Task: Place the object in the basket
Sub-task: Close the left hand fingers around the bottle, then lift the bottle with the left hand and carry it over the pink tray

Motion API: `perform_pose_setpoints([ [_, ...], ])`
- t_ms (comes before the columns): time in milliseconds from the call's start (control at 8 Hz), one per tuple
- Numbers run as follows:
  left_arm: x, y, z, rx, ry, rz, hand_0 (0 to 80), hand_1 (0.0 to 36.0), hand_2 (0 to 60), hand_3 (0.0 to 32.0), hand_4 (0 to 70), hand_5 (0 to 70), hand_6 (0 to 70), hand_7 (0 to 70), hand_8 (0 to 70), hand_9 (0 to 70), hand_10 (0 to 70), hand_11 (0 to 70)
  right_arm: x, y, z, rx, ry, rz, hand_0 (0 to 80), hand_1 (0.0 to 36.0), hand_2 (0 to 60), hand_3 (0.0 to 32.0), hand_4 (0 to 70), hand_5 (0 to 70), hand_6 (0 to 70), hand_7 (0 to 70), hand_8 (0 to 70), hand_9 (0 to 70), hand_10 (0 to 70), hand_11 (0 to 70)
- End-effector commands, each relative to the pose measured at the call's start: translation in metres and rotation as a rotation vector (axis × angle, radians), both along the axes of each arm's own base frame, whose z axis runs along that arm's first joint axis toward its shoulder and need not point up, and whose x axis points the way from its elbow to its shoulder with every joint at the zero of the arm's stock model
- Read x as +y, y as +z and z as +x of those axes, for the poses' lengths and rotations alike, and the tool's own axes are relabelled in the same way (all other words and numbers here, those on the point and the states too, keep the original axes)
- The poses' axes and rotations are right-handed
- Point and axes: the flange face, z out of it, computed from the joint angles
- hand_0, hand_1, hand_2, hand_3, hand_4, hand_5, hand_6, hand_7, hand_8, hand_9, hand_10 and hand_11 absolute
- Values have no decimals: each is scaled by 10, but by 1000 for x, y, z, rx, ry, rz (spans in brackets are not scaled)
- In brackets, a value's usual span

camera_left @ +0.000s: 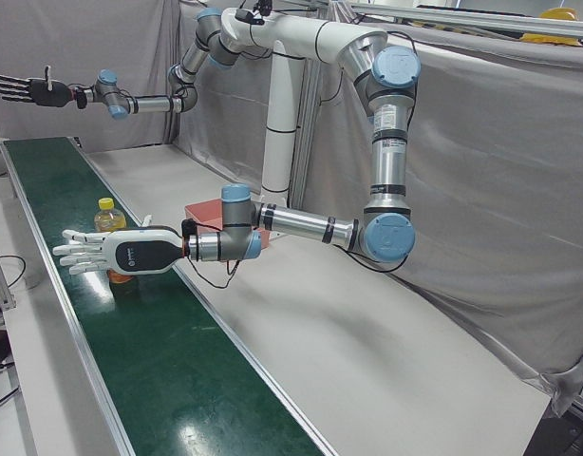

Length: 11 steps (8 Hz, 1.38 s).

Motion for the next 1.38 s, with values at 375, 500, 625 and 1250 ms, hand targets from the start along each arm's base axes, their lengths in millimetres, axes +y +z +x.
perform_pose_setpoints([
  [375,-11,-9,-1,72,-52,-68,522,360,600,0,700,675,188,199,356,466,391,567,0,0,0,0,1,0,0,0,0,0,0,0,0,0,0,0,0,0],
  [500,-10,-7,0,64,-49,-79,692,360,600,0,700,700,700,587,700,700,606,700,0,0,0,0,-1,1,0,0,0,0,0,0,0,0,0,0,0,0],
  [625,-10,-7,0,53,-46,-85,755,360,600,0,700,700,700,700,700,700,700,700,0,0,0,0,1,0,0,0,0,0,0,0,0,0,0,0,0,0],
  [1250,50,-141,6,86,147,56,800,360,600,0,700,700,700,700,700,700,700,700,0,0,0,0,1,1,0,0,0,0,0,0,0,0,0,0,0,0],
])
